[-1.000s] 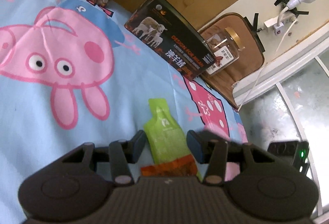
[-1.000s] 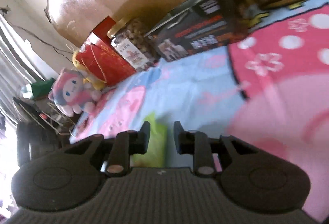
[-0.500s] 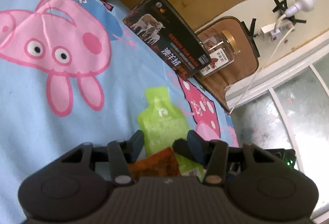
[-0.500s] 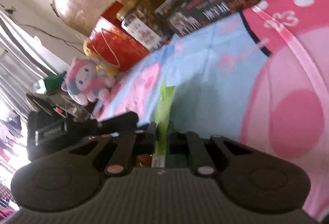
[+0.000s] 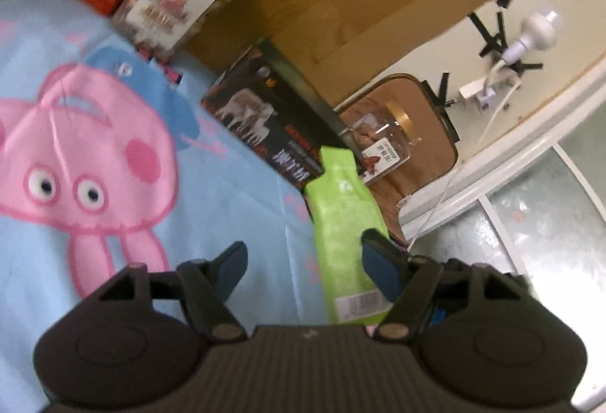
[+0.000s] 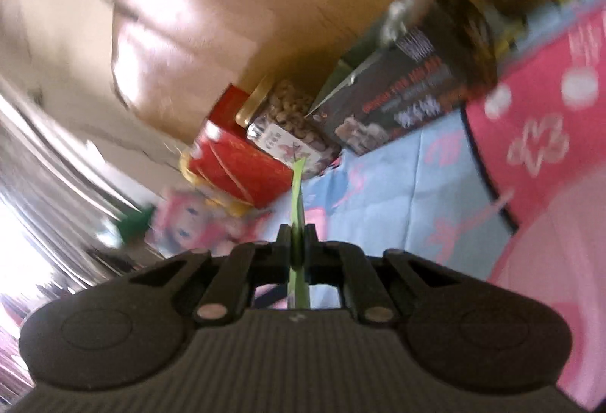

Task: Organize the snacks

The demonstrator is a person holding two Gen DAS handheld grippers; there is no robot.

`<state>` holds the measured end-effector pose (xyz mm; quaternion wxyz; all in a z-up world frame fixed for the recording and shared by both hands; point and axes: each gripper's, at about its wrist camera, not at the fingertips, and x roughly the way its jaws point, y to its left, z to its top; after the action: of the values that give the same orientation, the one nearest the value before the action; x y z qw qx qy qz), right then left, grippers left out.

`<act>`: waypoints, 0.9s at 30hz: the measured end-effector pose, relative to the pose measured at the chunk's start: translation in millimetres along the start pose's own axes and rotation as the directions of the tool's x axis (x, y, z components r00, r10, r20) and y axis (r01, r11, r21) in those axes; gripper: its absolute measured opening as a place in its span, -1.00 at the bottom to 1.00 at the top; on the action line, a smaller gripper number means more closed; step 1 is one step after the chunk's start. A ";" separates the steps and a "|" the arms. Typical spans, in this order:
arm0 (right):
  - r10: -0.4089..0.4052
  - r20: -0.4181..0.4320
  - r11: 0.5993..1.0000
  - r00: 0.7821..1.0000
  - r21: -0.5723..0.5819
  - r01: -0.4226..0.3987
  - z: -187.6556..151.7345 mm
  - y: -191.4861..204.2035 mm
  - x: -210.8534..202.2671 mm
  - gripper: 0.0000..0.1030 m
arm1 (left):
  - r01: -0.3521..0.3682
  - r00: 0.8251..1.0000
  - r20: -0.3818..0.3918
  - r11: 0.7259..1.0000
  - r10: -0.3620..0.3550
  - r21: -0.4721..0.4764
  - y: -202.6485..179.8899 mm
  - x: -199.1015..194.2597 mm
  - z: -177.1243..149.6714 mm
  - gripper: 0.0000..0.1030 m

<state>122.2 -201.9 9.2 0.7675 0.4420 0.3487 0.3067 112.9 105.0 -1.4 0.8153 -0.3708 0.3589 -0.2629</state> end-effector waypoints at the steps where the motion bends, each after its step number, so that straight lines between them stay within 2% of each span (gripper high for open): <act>1: 0.039 -0.011 0.997 0.999 0.064 -0.038 0.4 -9.8 3.4 -0.83 | 0.013 1.000 -0.011 1.000 -0.013 -0.006 2.0 2.4 0.1 0.32; 2: 0.060 -0.019 0.993 0.998 0.101 -0.058 -0.1 -15.0 7.1 -0.83 | 0.026 0.999 -0.021 1.000 -0.026 -0.003 1.0 5.5 -0.4 0.25; 3: 0.072 -0.028 0.990 0.997 0.122 -0.068 -0.7 -17.9 11.5 -0.83 | 0.040 0.999 -0.036 0.999 -0.039 0.011 -2.0 10.1 -0.8 0.00; 5: 0.076 -0.051 0.990 0.996 0.124 -0.069 -0.8 -19.0 19.0 -0.82 | 0.056 0.996 -0.073 0.998 -0.053 0.036 -8.6 19.8 0.1 -0.35; 7: 0.037 -0.047 0.997 0.998 0.074 -0.033 4.6 -13.1 21.4 -0.82 | 0.038 0.997 -0.076 0.997 -0.033 0.063 -15.4 27.3 8.3 -0.35; 9: 0.028 -0.030 0.999 0.999 0.030 -0.027 19.2 -4.5 19.8 -0.82 | 0.051 0.996 -0.076 0.995 -0.045 0.087 -26.0 34.3 23.8 -0.36; 13: 0.005 0.072 0.995 0.997 -0.095 0.002 59.9 18.8 21.4 -0.81 | 0.039 0.998 -0.053 0.981 -0.029 0.191 -59.2 59.8 67.7 -0.36; 17: -0.077 0.184 0.969 0.980 -0.216 0.117 97.3 30.5 35.3 -0.77 | 0.016 0.998 -0.055 0.986 -0.007 0.165 -67.8 103.5 107.1 -0.36; 21: -0.181 0.240 0.902 0.954 -0.347 0.258 119.6 30.0 58.9 -0.73 | -0.041 0.999 -0.021 0.991 0.044 0.127 -59.1 136.1 119.5 -0.34; 23: -0.230 0.257 0.861 0.939 -0.397 0.319 124.0 26.0 73.9 -0.61 | -0.069 0.997 -0.010 0.992 0.071 0.102 -51.1 144.3 119.7 -0.35; 25: -0.287 0.292 0.804 0.912 -0.444 0.395 120.2 23.4 86.4 -0.49 | -0.090 0.996 0.005 0.991 0.090 0.094 -47.2 149.7 117.6 -0.39; 27: -0.322 0.350 0.753 0.880 -0.469 0.462 113.7 22.0 89.3 -0.34 | -0.109 0.994 0.019 0.987 0.108 0.121 -49.0 149.7 118.4 -0.29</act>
<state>261.1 -175.8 46.9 0.9446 0.1589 0.2350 0.1652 287.7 21.5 34.5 0.8516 -0.3019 0.3570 -0.2371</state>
